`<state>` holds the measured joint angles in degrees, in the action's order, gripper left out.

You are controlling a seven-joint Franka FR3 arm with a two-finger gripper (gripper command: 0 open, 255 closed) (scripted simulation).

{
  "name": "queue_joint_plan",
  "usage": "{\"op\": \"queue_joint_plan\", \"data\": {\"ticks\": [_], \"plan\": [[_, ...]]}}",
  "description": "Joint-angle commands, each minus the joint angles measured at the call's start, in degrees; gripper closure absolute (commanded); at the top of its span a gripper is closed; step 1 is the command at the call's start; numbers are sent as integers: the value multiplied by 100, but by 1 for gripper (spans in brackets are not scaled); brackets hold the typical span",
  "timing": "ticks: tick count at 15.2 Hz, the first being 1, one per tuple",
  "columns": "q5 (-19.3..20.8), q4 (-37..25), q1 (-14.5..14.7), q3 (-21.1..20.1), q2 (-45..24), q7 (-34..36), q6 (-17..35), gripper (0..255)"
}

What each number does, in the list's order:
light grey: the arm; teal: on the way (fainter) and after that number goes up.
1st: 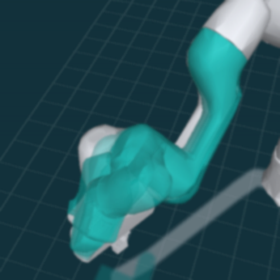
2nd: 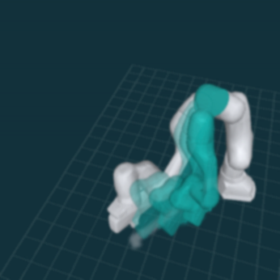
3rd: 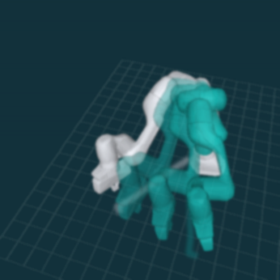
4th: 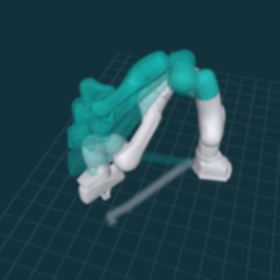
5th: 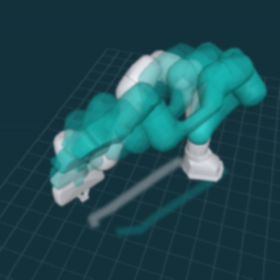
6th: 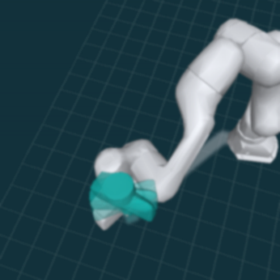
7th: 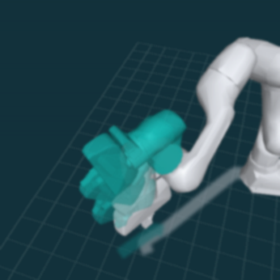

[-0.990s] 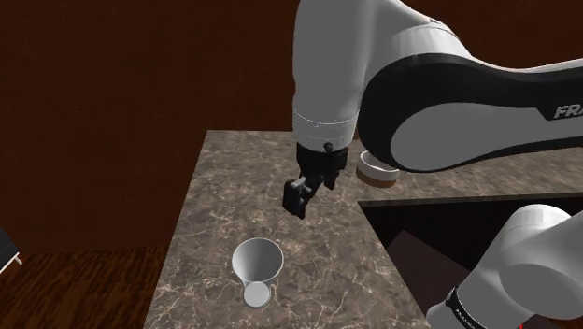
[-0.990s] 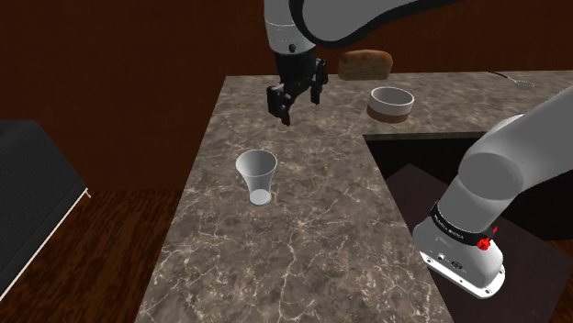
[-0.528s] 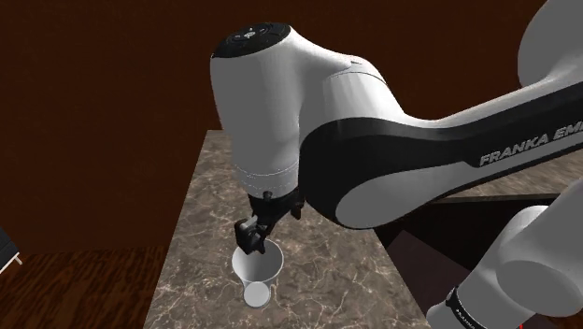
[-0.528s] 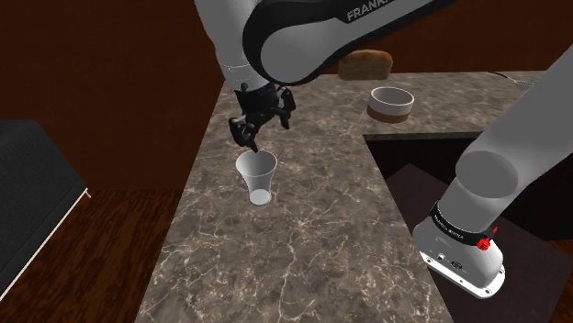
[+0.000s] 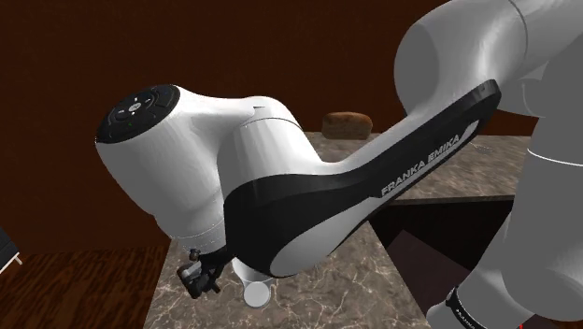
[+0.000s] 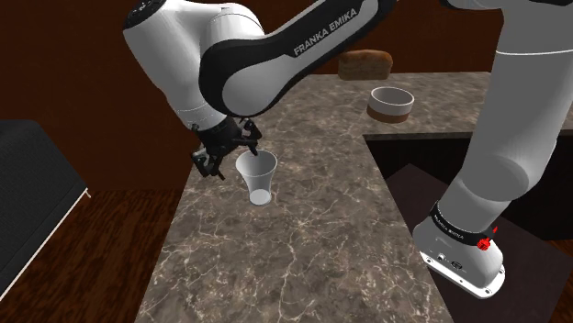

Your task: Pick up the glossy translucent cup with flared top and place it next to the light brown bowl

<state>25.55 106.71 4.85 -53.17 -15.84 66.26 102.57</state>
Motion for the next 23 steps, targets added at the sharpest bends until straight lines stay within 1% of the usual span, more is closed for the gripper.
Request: {"op": "queue_joint_plan", "data": {"ticks": [1, 7, 14, 15, 23], "plan": [[149, -8, 97, 60, -180, 144, 64, 0], [287, 320, 47, 141, -268, 232, 435, 0], [287, 319, 47, 141, -268, 232, 434, 0], [287, 319, 47, 141, -268, 232, 434, 255], [287, 318, 48, 141, -269, 232, 434, 255]]}}
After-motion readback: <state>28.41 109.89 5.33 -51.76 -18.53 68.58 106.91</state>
